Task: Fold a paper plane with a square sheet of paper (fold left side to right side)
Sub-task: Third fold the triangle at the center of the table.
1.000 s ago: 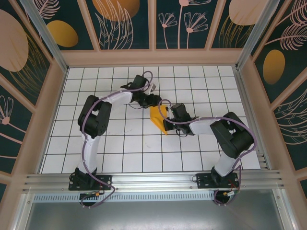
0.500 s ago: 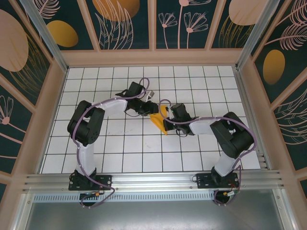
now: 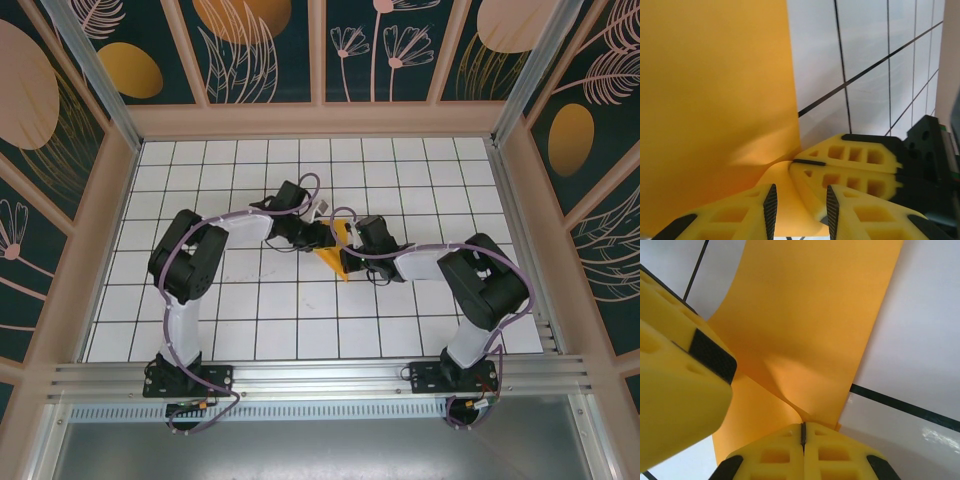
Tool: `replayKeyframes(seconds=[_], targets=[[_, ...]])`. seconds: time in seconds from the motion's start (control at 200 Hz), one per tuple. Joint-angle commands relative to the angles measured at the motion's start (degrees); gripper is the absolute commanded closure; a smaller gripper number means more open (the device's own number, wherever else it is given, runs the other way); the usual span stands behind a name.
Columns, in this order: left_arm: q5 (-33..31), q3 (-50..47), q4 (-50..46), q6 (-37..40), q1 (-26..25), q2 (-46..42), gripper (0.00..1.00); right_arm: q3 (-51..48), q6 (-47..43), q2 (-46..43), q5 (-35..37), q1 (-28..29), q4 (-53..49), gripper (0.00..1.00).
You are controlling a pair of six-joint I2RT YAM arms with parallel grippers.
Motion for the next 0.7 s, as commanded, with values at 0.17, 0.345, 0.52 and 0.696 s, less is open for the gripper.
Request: replayKeyframes(seconds=[0.17, 0.345, 0.52, 0.696], targets=[[-2.28, -2.19, 0.63, 0.56, 0.04, 2.64, 0.65, -0.77, -0.08, 3.33, 0.16, -0.03, -5.86, 1.00], [-4.23, -3.28, 0.54, 0.65, 0.04, 3.45, 0.65, -0.20, 0.03, 3.08, 0.31, -0.19, -6.02, 1.00], [-5.67, -4.96, 1.14, 0.33, 0.08, 4.25, 0.67, 3.00, 0.48, 0.46, -2.01, -1.71, -7.14, 0.96], [-6.53, -5.87, 1.81, -0.05, 0.04, 4.87, 0.68, 6.90, 0.71, -4.21, -3.07, -3.61, -10.60, 0.72]])
